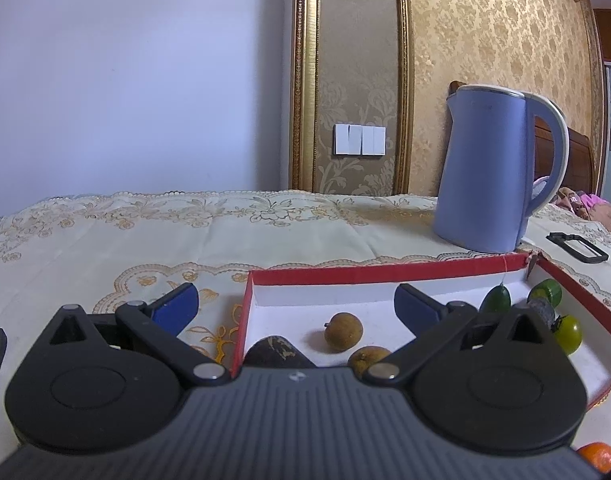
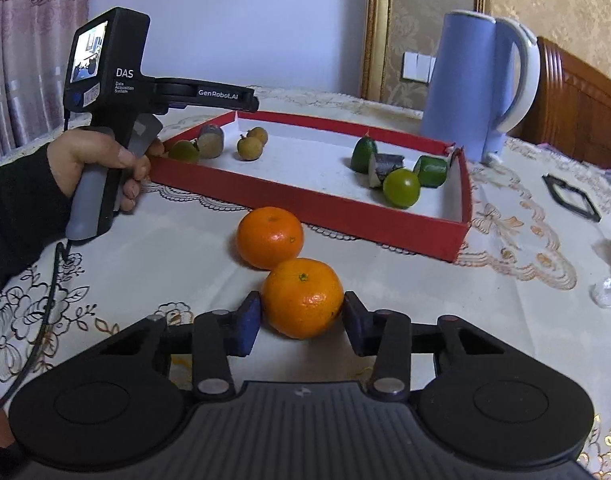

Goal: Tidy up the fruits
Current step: 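Grasp a mandarin orange on the tablecloth with the right gripper, then grasp the other mandarin orange with the left gripper while the right gripper holds its orange, then carry the orange into the red tray and open the left gripper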

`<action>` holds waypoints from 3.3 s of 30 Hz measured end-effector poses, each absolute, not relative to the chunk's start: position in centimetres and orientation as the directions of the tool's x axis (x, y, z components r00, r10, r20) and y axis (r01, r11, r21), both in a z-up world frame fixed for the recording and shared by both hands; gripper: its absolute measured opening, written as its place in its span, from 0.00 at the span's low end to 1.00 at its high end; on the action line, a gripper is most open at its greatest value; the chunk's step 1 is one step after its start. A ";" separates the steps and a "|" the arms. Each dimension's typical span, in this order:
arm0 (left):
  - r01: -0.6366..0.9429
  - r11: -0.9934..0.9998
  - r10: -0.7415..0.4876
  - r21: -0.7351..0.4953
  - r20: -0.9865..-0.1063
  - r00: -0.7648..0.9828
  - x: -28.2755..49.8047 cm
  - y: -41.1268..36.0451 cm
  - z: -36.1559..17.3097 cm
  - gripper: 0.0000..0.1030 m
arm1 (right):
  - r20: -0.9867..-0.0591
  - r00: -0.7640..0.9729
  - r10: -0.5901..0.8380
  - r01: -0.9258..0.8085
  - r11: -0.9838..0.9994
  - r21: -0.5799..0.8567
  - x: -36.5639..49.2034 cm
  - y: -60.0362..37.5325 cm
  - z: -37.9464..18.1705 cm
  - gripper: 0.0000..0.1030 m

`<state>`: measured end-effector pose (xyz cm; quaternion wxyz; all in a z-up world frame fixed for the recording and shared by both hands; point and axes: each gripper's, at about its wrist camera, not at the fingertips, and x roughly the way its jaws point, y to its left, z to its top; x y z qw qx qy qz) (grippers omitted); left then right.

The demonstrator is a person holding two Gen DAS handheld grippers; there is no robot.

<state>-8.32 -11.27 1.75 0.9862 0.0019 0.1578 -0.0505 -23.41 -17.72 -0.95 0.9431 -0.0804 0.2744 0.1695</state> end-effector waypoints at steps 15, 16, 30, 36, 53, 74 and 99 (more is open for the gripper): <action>0.199 0.979 -0.199 -0.034 -0.334 0.921 -14.8 -12.7 4.3 1.00 | -0.517 0.851 0.094 -0.160 0.983 -0.085 -22.8 -25.5 -1.2 0.41; 0.231 0.972 -0.231 -0.043 -0.352 0.907 -16.0 -13.2 4.4 1.00 | -0.518 0.850 0.101 -0.159 0.985 -0.070 -22.7 -25.9 -1.3 0.41; 0.360 0.933 -0.294 -0.001 -0.583 0.757 -20.5 -21.7 -0.2 0.95 | -0.492 0.858 0.149 -0.176 0.984 -0.007 -22.6 -26.9 -2.0 0.42; 0.365 0.931 -0.302 -0.018 -0.598 0.742 -19.4 -22.1 0.0 0.80 | -0.491 0.858 0.153 -0.176 0.984 -0.002 -22.7 -26.9 -2.0 0.42; 0.393 0.919 -0.337 -0.033 -0.586 0.737 -19.0 -21.5 1.3 0.38 | -0.490 0.856 0.161 -0.179 0.984 0.010 -22.6 -27.1 -2.0 0.42; 0.165 0.985 -0.107 0.047 -0.581 0.807 -3.6 -20.1 1.1 0.38 | -0.491 0.856 0.160 -0.179 0.984 0.010 -22.6 -27.1 -2.1 0.42; 0.169 0.985 -0.105 0.046 -0.616 0.781 -2.9 -20.0 0.7 0.39 | -0.491 0.856 0.160 -0.179 0.984 0.009 -22.5 -27.1 -2.1 0.42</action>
